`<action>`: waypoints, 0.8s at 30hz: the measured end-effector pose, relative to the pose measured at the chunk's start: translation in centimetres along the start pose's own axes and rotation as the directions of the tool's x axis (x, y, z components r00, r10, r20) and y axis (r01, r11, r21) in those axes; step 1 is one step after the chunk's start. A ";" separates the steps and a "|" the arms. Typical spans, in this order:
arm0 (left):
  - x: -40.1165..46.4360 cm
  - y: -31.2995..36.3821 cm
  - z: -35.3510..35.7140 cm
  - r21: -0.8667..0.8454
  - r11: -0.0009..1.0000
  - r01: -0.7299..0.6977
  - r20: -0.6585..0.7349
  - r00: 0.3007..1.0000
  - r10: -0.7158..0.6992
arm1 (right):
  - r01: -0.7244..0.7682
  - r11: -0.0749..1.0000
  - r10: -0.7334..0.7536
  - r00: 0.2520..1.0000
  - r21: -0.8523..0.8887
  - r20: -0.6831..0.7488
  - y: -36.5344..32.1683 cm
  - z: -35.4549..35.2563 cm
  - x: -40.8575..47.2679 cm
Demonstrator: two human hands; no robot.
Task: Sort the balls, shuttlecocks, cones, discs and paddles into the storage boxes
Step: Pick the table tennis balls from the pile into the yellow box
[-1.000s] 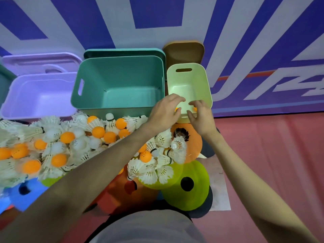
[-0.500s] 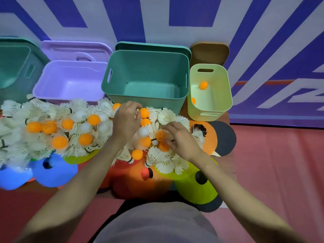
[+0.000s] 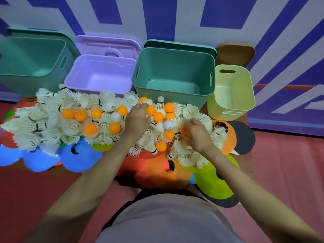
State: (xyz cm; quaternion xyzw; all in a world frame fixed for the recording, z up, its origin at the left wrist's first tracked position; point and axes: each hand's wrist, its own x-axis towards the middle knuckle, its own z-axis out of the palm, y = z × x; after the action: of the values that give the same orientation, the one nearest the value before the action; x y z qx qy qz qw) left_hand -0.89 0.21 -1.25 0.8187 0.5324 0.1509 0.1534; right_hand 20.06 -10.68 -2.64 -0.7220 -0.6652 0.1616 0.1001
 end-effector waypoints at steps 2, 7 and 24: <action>0.3 0.1 0.0 0.008 1.000 0.029 0.025 0.999 -0.030 | -0.014 1.000 0.014 1.000 -0.010 -0.002 -0.2 0.1 0.2; 1.4 0.5 0.4 0.035 0.998 0.044 0.054 0.998 -0.046 | -0.014 1.000 0.013 0.999 -0.003 -0.048 -0.3 -0.6 0.3; 8.6 17.4 4.1 -0.311 0.896 -0.317 0.084 0.930 0.358 | -0.326 0.857 0.490 0.754 0.399 -0.437 12.5 -7.3 1.3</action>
State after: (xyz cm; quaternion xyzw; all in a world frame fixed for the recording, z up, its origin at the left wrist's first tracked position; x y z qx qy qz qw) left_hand 18.51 1.01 2.95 0.8754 0.3419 0.1950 0.2808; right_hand 34.40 -10.07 -0.43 -0.8431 -0.4039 0.0749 0.3471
